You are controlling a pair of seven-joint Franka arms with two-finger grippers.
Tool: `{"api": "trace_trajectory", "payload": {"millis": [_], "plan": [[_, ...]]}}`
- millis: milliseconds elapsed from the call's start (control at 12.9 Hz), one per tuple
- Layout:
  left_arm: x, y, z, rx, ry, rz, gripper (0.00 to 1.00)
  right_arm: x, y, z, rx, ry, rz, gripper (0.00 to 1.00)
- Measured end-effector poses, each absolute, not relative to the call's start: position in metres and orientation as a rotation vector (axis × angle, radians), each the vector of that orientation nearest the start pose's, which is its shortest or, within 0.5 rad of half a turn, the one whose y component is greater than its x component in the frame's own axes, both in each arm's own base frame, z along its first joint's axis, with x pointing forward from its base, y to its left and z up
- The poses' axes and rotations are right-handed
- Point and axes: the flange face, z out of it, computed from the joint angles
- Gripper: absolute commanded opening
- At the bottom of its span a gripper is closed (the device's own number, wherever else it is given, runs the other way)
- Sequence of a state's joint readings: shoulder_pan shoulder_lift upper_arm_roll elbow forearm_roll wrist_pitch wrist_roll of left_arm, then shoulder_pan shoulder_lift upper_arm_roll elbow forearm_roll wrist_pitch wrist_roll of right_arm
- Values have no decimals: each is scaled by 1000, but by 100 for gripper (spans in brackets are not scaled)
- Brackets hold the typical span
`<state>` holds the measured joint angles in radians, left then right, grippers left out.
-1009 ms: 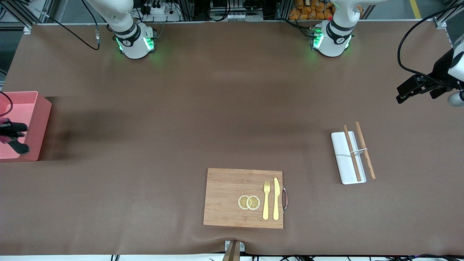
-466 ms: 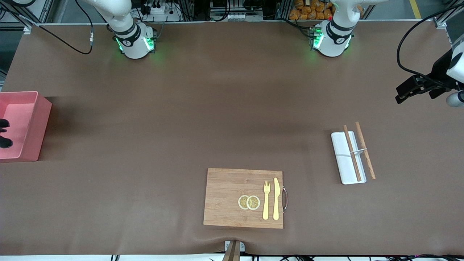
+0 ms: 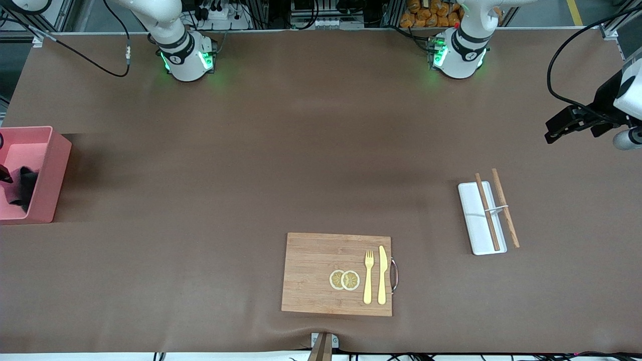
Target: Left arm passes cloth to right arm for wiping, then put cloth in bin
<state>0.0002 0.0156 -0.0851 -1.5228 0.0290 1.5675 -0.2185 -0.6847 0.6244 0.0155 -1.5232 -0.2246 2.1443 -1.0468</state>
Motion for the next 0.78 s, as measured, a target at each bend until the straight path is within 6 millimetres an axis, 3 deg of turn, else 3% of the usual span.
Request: {"api": "trace_trajectory", "payload": {"millis": [155,388,543,776], "plan": [[558,-44,638,-3111,-208,-52,100,554,-440,305,-3121,-801,252,100],[557,-45,639,-3112,-206,-53,100,583,-399,350,-3132,-743,275,100],[557,-45,639,-3112,-206,-54,100,603,-353,374,-3140,-670,298,100],[557,-45,639,-3112,-205,-54,100,629,-261,398,-3132,-517,364,100]]}}
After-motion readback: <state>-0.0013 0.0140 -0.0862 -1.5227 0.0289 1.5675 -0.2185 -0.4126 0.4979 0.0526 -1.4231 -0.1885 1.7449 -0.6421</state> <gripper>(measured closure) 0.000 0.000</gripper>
